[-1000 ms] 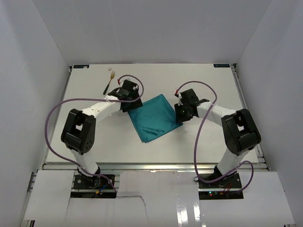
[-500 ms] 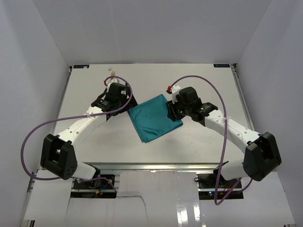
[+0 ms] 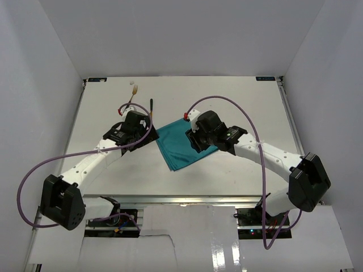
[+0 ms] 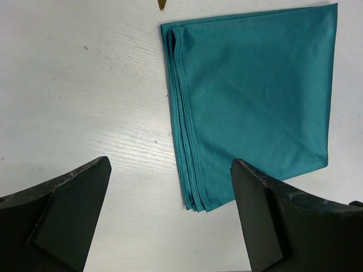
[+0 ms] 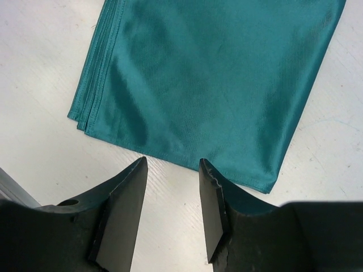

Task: Fold the napkin into a case and place the utensils inside
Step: Fold the napkin at the center of the board.

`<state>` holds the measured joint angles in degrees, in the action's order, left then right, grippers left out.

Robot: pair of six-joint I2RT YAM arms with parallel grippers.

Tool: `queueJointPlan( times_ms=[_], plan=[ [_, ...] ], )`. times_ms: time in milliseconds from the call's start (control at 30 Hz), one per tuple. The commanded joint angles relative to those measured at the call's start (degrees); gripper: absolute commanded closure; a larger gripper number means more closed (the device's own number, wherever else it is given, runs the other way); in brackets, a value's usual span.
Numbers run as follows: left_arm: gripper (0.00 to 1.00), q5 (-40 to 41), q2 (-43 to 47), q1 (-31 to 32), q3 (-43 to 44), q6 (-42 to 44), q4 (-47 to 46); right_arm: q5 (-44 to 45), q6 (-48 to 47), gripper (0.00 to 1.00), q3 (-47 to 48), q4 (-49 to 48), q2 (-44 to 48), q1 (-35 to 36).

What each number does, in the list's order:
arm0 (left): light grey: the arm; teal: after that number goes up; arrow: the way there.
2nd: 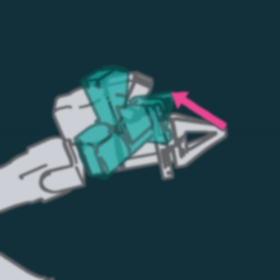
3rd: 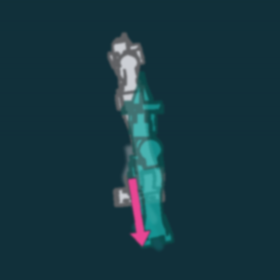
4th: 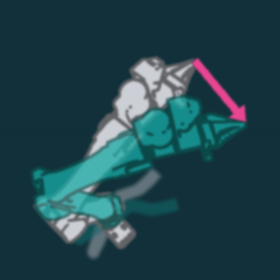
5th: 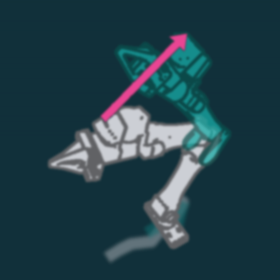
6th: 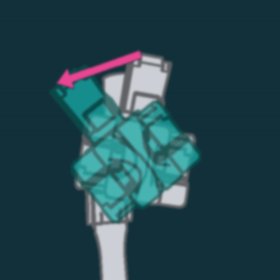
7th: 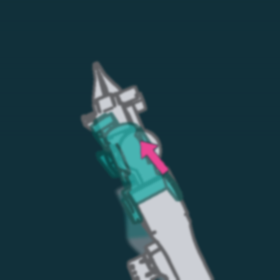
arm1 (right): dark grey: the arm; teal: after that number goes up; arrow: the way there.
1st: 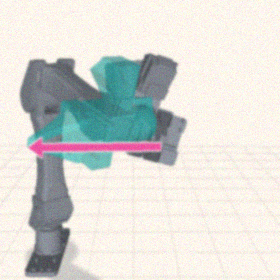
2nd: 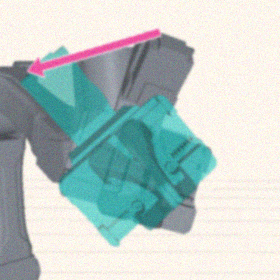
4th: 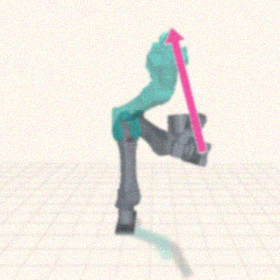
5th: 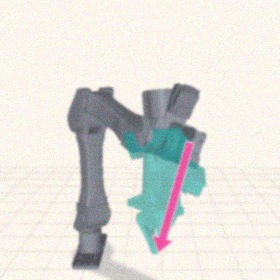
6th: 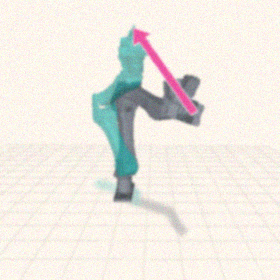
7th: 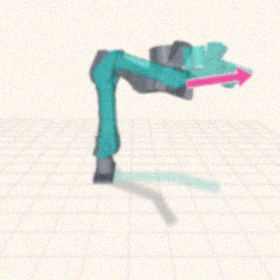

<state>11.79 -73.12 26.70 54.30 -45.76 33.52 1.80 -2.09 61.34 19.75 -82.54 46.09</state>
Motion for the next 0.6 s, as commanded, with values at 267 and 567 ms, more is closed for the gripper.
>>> queueJointPlan(
  times_ms=[267, 567],
  plan=[
    [0.02, 2.88, 6.23, -0.24, -2.53, -1.44, 3.31, 1.80, -0.90, 0.51, 2.99, 0.12, -2.88, 5.41],
    [0.02, 4.03, 6.42, -0.33, -2.54, -1.88, 4.45, 1.28, -1.77, 0.50, 5.63, 0.29, -8.86, 8.67]
  ],
)
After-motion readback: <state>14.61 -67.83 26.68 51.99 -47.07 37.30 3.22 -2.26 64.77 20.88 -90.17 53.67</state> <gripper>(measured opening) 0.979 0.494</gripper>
